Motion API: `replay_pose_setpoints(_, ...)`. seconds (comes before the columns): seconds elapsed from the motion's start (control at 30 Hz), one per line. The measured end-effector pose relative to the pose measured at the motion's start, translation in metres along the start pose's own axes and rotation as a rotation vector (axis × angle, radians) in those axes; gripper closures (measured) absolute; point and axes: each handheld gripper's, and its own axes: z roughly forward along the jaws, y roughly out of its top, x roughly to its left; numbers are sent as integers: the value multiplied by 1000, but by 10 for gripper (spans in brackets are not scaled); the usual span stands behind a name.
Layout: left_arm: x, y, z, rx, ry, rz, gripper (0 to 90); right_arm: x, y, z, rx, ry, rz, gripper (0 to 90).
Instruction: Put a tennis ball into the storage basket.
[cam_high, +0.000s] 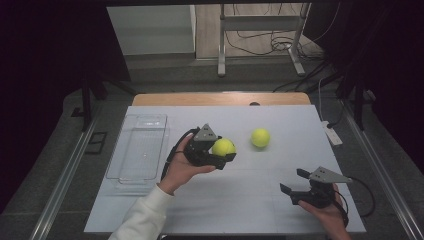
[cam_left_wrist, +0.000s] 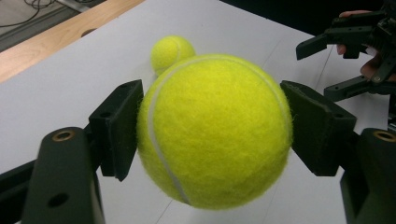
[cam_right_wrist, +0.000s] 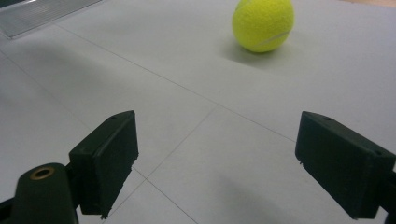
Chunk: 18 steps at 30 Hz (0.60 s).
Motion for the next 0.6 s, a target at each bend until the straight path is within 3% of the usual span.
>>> replay_pose_setpoints(0.6,12,2,-18,-67,29,-32,265,-1,-1,0,2,-6,0,138)
